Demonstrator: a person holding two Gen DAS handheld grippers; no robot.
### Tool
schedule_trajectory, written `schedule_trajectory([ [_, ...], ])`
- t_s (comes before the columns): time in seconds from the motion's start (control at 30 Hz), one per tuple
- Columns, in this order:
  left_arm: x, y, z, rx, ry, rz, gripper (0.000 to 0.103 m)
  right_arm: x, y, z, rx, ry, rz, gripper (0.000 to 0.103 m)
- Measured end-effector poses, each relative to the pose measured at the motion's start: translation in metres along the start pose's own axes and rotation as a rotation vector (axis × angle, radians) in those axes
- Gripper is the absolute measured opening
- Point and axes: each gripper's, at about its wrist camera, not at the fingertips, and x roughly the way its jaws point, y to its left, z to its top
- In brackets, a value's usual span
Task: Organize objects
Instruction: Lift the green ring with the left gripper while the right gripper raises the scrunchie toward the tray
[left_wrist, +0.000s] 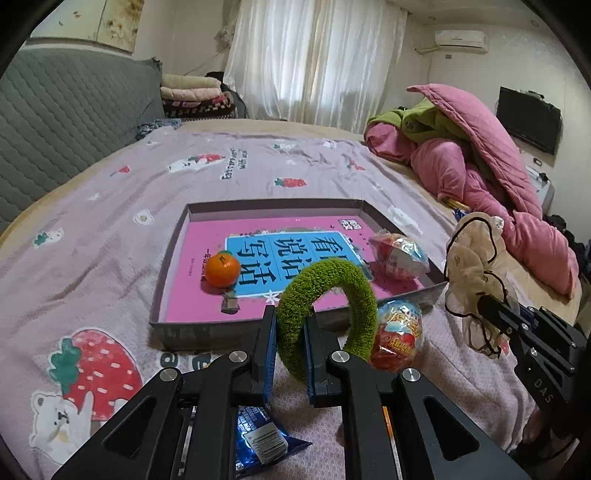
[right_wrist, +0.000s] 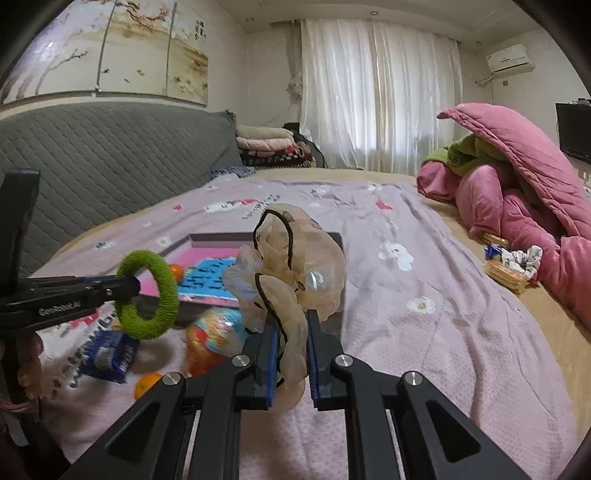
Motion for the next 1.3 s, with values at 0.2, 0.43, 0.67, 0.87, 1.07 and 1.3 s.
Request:
schedule_trajectory([
  [0.2,-0.008,0.000,0.004,0.001,-0.014,0.010,0.013,-0.005,0.012,0.008,-0.030,-0.020,0.025,0.014],
  [0.43,-0.017,0.000,0.010,0.003,-0.031,0.016,0.013,-0.012,0.025,0.019,-0.049,-0.054,0.042,0.014],
  [0.67,-0.021,0.004,0.016,0.001,-0.042,0.017,0.013,-0.009,0.036,0.032,-0.066,-0.073,0.045,0.014],
  [0.87,-0.019,0.009,0.024,-0.008,-0.047,0.025,0.013,-0.003,0.039,0.043,-0.070,-0.092,0.052,0.014],
  [1.07,-0.018,0.012,0.033,-0.012,-0.059,0.036,0.013,0.004,0.041,0.054,-0.069,-0.122,0.064,0.014],
  [1.3,-0.014,0.014,0.037,-0.021,-0.059,0.044,0.013,0.009,0.040,0.056,-0.070,-0.117,0.076,0.014],
])
